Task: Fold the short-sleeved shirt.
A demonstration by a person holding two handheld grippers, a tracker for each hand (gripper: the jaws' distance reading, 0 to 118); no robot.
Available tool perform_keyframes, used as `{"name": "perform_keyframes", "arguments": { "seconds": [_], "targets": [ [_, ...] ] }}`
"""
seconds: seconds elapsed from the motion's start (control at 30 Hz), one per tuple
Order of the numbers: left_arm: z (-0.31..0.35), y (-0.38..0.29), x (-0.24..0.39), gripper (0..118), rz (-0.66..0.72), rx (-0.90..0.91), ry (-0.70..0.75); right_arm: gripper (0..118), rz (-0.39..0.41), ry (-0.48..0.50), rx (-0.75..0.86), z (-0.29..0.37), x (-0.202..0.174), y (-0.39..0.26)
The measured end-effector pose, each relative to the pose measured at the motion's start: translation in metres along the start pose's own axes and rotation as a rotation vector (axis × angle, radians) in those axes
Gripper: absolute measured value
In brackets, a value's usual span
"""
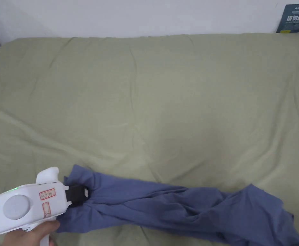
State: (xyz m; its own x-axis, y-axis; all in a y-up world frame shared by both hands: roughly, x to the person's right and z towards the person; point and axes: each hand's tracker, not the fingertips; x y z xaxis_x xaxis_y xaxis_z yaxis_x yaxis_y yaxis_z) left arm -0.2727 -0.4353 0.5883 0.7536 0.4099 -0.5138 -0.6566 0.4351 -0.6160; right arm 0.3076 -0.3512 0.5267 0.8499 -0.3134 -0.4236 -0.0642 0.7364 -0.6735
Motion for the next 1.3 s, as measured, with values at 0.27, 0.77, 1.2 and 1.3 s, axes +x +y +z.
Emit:
{"name": "perform_keyframes", "arguments": {
  "seconds": [0.27, 0.77, 1.2, 1.3],
  "targets": [
    [0.000, -0.044, 0.144, 12, -0.194, 0.082, -0.029, 0, -0.022, 0.035, 0.005, -0.004, -0.002, -0.006],
    [0.013, -0.034, 0.172, 118, -0.214, 0.159, -0.280, 0, -0.040, 0.060, 0.059, 0.013, 0.010, -0.011],
    [-0.074, -0.078, 0.158, 15, -0.151, -0.071, -0.246, 0, -0.078, 0.064, 0.035, 0.012, 0.013, -0.023],
    [-0.094, -0.100, 0.191, 15, -0.254, -0.092, -0.283, 0, -0.082, 0.055, 0.033, 0.014, 0.017, -0.023]
  ]
}}
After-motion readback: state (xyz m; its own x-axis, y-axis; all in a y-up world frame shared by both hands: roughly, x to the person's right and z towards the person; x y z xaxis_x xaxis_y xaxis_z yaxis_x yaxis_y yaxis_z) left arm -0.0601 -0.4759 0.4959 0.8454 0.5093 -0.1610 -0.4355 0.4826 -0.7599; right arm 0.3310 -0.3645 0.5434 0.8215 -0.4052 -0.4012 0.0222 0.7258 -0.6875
